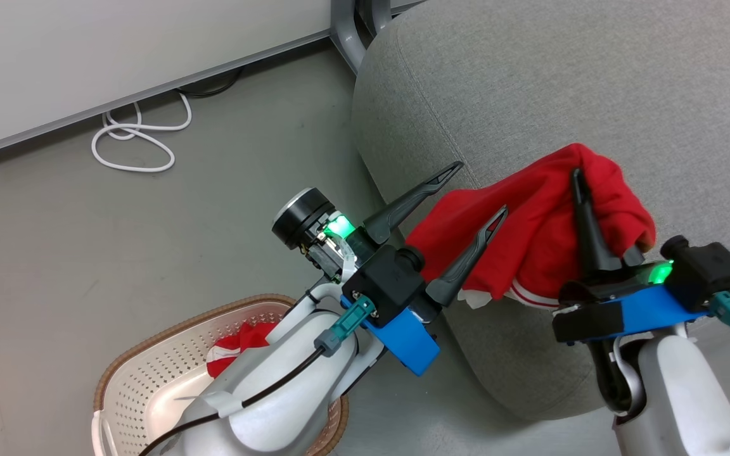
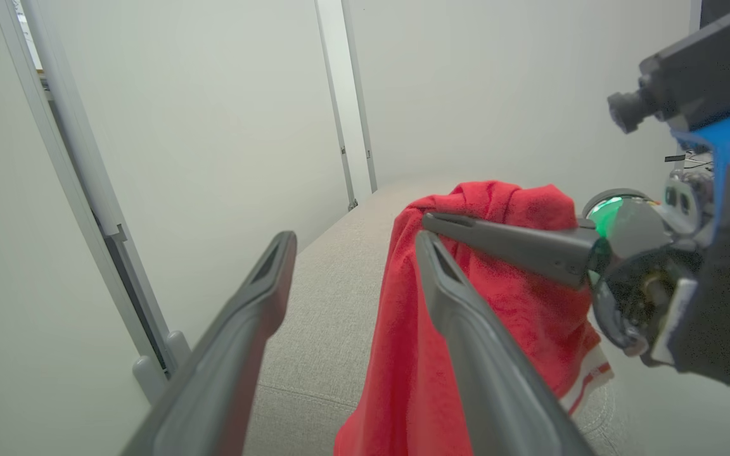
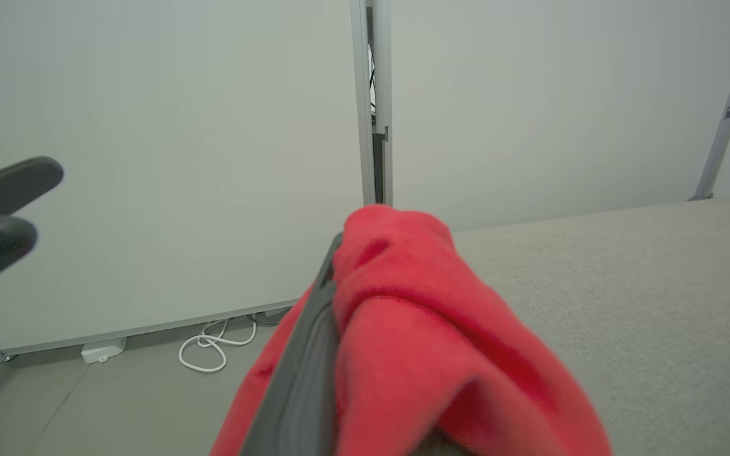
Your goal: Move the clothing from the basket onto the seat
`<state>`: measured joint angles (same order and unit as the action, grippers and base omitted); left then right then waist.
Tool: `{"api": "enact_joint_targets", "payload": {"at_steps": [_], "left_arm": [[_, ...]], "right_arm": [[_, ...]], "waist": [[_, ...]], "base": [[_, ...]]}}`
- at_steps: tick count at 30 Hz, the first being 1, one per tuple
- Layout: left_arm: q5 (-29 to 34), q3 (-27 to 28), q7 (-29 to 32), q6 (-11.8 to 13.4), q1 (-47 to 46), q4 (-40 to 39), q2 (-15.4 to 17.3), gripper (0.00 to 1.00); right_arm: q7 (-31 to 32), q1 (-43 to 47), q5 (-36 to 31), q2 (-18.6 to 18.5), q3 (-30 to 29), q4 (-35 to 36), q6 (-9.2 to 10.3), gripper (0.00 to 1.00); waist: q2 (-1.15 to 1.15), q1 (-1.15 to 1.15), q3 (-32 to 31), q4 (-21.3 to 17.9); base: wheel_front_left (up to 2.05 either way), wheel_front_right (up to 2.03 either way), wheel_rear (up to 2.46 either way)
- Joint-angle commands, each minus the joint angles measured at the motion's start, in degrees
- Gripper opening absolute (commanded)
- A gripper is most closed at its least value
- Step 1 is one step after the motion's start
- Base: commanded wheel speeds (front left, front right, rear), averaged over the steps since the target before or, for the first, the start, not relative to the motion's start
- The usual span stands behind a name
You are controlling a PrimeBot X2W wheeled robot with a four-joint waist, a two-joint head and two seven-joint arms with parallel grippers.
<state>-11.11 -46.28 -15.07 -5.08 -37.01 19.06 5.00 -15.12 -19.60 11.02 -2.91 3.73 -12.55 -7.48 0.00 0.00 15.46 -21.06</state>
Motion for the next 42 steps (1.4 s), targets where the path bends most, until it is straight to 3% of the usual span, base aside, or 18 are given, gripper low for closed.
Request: {"api": "enact_joint_targets", "payload": {"at_steps": [1,11,16,23,29,32,42], "left_arm": [[0.17,0.03,-0.15,-0.17,-0.05,0.03,0.17,1.00],[1.02,1.12,-0.15,0.53,-1.38,-1.21,1.18,1.00],[1.98,1.11,-0.14,0.35,-3.27,-1.51,1.92,1.00],[3.81,0.30,0.04,-0.06,-8.16,-2.10,2.52,1.00],[4.92,-0.33,0.07,-0.47,-11.67,-2.21,2.89,1.00],[5.18,-0.44,0.09,-0.46,-12.83,-2.09,3.04,1.00],[5.14,-1.05,-0.04,-0.54,-14.20,-1.49,3.34,1.00]], "right_arm": [[-0.06,0.41,0.30,0.03,-0.78,1.08,-0.03,0.00],[-0.05,-9.19,-2.75,-0.08,-8.63,5.57,-0.03,0.00],[-0.05,-19.25,-3.92,-2.98,-13.92,6.42,-0.03,0.00],[-0.05,-33.46,-2.62,-11.47,-22.41,4.63,-0.02,0.00],[-0.05,-41.26,-1.80,-18.65,-26.32,-1.18,-0.02,0.00],[-0.05,-42.74,-1.81,-20.09,-26.86,-6.24,-0.03,0.00],[-0.05,-37.93,-2.03,-17.38,-26.95,-21.71,-0.02,0.00]], "waist": [[0.00,0.00,0.03,0.12],[0.00,0.00,4.33,1.07],[0.00,0.00,9.85,2.10],[0.00,0.00,19.02,4.88],[0.00,0.00,25.08,6.47],[0.00,0.00,27.15,6.84],[0.00,0.00,29.83,7.30]], "base": [[0.00,0.00,0.00],[0.00,0.00,0.00],[0.00,0.00,0.00],[0.00,0.00,0.00],[0.00,0.00,0.00],[0.00,0.00,0.00],[0.00,0.00,0.00]]}}
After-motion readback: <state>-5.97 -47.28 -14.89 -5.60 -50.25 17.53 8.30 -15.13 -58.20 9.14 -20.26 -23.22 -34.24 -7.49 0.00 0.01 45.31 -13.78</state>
